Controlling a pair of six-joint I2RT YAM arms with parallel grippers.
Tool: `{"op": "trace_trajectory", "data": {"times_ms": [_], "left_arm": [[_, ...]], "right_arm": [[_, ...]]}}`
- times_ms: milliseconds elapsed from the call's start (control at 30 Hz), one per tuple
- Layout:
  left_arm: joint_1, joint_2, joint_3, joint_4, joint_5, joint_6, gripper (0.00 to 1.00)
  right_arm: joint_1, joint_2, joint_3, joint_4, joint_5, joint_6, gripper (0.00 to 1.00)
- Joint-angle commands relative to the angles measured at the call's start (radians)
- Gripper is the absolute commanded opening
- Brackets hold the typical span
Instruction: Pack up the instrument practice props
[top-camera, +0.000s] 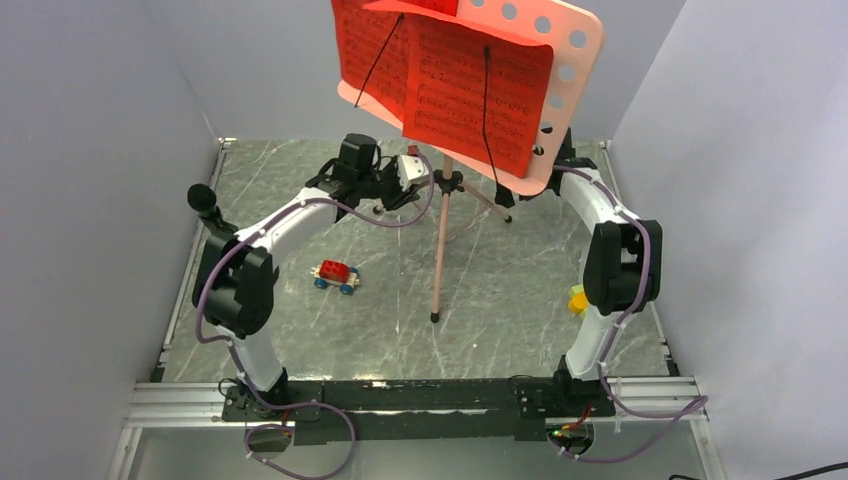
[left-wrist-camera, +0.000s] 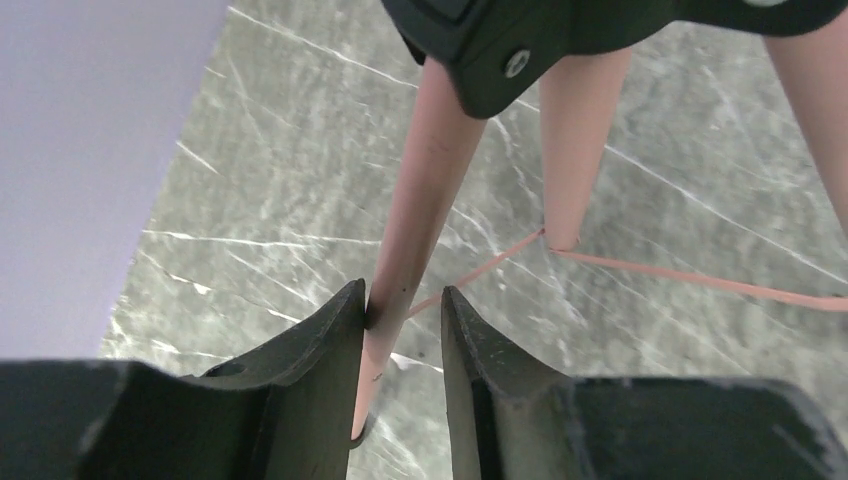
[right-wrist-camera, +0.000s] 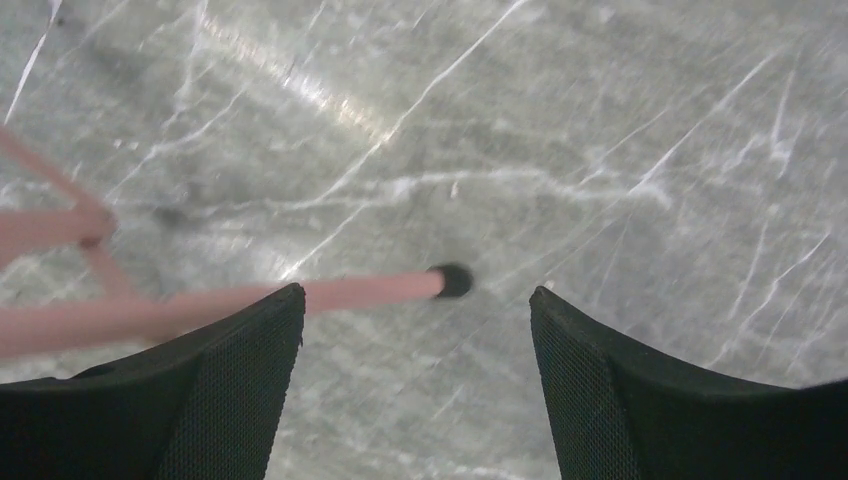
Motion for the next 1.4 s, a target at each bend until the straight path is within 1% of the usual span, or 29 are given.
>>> {"op": "trace_trajectory", "data": {"times_ms": [0, 133, 200, 300, 400, 500, 633, 733, 833, 933, 1100, 1367], "left_arm": [[-0.025, -0.093, -0.061, -0.160, 0.124, -0.064, 0.37], [-0.031, -0.164, -0.135, -0.153, 0.107, -0.104, 0.37], [-0.031, -0.196, -0.165, -0.150, 0.086, -0.118, 0.37], [-0.030, -0.230, -0.204, -0.148, 0.057, -0.125, 0.35], [-0.030, -0.257, -0.239, -0.138, 0.042, -0.136, 0.32], [-0.030, -0.274, -0.260, -0.120, 0.003, -0.168, 0.25], [-0.031, -0.308, -0.298, -0.079, -0.074, -0.244, 0.07], [-0.031, -0.333, -0.326, -0.069, -0.101, -0.285, 0.01], [-0.030, -0.352, -0.348, -0.060, -0.130, -0.313, 0.01], [-0.022, -0.363, -0.361, -0.056, -0.158, -0.324, 0.01], [0.012, -0.385, -0.373, -0.070, -0.170, -0.321, 0.01], [0.063, -0.441, -0.403, -0.144, -0.169, -0.248, 0.01]], "right_arm": [[0.008, 0.060, 0.132, 0.070, 0.018, 0.014, 0.83], [0.030, 0.113, 0.192, 0.073, 0.019, 0.017, 0.83], [0.046, 0.117, 0.201, 0.063, 0.034, -0.007, 0.83], [0.040, 0.077, 0.153, 0.035, 0.010, -0.023, 0.84], [0.003, 0.014, 0.069, 0.003, -0.086, -0.047, 0.88], [-0.025, -0.044, 0.013, -0.038, -0.165, -0.104, 0.88], [-0.023, -0.133, -0.067, -0.104, -0.304, -0.179, 0.88], [0.013, -0.169, -0.135, -0.112, -0.349, -0.187, 0.88], [0.056, -0.172, -0.162, -0.079, -0.347, -0.159, 0.89], [0.087, -0.145, -0.136, -0.053, -0.350, -0.116, 0.90], [0.109, -0.054, -0.027, -0.010, -0.332, -0.034, 0.92], [0.114, 0.105, 0.167, 0.035, -0.286, 0.041, 0.93]]}}
